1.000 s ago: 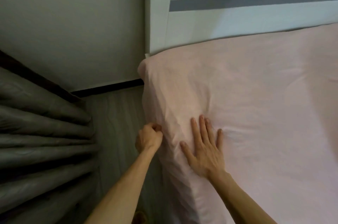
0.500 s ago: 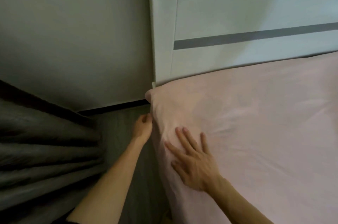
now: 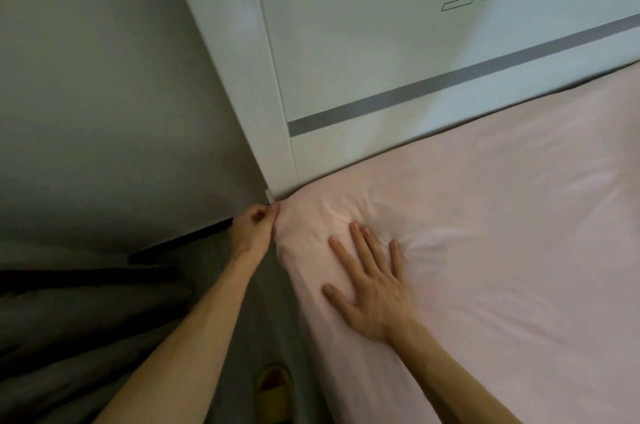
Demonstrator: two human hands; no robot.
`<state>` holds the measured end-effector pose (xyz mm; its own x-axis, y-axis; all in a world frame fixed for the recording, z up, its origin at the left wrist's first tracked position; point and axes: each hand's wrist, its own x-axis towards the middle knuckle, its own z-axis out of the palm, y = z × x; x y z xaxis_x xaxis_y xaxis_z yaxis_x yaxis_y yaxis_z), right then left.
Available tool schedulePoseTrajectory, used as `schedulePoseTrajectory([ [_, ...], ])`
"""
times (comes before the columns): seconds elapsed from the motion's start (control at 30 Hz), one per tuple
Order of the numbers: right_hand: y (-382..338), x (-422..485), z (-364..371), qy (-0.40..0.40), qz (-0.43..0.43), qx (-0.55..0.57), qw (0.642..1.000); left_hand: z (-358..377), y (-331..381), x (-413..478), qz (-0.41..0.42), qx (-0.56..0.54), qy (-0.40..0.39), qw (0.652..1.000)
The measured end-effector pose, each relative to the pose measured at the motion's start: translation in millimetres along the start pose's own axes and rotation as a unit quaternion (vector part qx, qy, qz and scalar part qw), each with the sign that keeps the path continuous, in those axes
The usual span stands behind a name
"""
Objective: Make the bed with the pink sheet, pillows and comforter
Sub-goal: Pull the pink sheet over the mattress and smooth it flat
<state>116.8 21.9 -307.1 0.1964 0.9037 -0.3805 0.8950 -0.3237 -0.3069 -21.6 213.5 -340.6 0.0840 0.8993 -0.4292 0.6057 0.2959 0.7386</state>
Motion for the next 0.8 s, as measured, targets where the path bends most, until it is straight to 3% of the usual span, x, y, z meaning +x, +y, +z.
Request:
schedulePoseTrajectory([
  [0.1,-4,-1,-10,-0.002,0.006,0.014,1.0,-11,5,8,0.022,0.062,0.034,0.997],
  [0.3,8,7,-39,0.167,0.168,0.048,0.97,-13,1,23,0.01,0.058,0.021,0.998],
  [0.43,12,23,-26,0.18,0.295,0.057,0.937,-7,-5,24,-0.061,0.06,0.001,0.996],
  [0.5,-16,29,-10,0.15,0.297,0.08,0.939,-13,-5,19,-0.057,0.053,0.018,0.997],
  [0.6,-67,12,21,0.012,0.035,0.039,0.999,-19,-5,-11,0.028,0.03,0.047,0.998],
  [0.67,-77,-20,32,-0.019,-0.091,0.064,0.994,-22,-1,-42,0.144,0.073,0.024,0.987],
  [0.73,-57,-49,31,0.079,-0.067,0.11,0.989,-12,10,-64,0.311,0.148,-0.026,0.939],
  [0.8,-26,-58,17,0.178,0.067,0.078,0.979,10,20,-72,0.442,0.225,-0.105,0.862],
])
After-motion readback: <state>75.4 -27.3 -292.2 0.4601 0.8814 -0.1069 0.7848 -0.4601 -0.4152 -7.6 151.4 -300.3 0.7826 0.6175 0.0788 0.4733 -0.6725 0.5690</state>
